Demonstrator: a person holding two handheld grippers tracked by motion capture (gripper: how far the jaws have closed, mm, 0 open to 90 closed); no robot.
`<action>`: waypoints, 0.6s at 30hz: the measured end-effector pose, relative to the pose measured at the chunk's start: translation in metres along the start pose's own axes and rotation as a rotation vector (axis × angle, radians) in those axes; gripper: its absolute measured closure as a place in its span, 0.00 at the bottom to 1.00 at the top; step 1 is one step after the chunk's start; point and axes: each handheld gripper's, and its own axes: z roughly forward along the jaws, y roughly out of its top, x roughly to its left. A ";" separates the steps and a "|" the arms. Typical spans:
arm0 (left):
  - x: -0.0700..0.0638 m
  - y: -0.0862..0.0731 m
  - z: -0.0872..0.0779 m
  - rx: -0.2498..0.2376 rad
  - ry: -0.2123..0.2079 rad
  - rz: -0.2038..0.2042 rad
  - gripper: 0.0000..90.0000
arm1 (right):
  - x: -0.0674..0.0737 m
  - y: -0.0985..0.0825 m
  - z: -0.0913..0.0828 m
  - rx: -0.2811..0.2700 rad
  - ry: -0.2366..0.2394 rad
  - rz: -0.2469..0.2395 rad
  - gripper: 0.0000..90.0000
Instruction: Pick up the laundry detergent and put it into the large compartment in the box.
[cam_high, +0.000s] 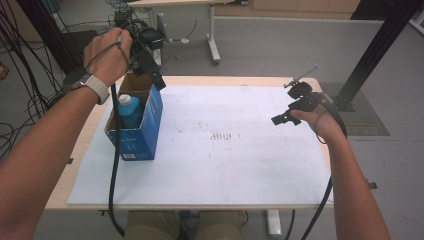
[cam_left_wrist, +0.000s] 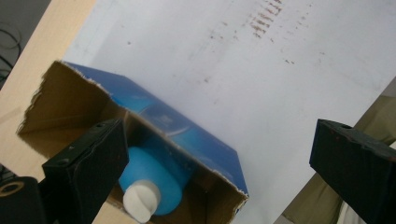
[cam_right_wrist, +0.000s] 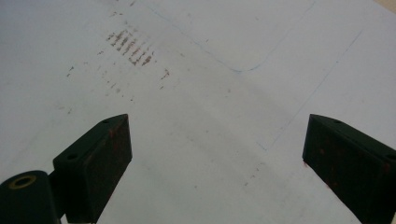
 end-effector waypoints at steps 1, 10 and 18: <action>0.000 0.001 0.001 0.001 -0.002 0.007 0.05 | 0.000 -0.001 -0.001 -0.001 -0.002 0.001 0.09; -0.004 0.017 0.008 0.010 -0.032 0.092 0.05 | 0.001 -0.007 -0.006 -0.002 -0.011 0.016 0.09; -0.010 0.029 0.017 0.007 -0.056 0.178 0.06 | 0.002 -0.010 -0.006 -0.006 -0.006 0.024 0.09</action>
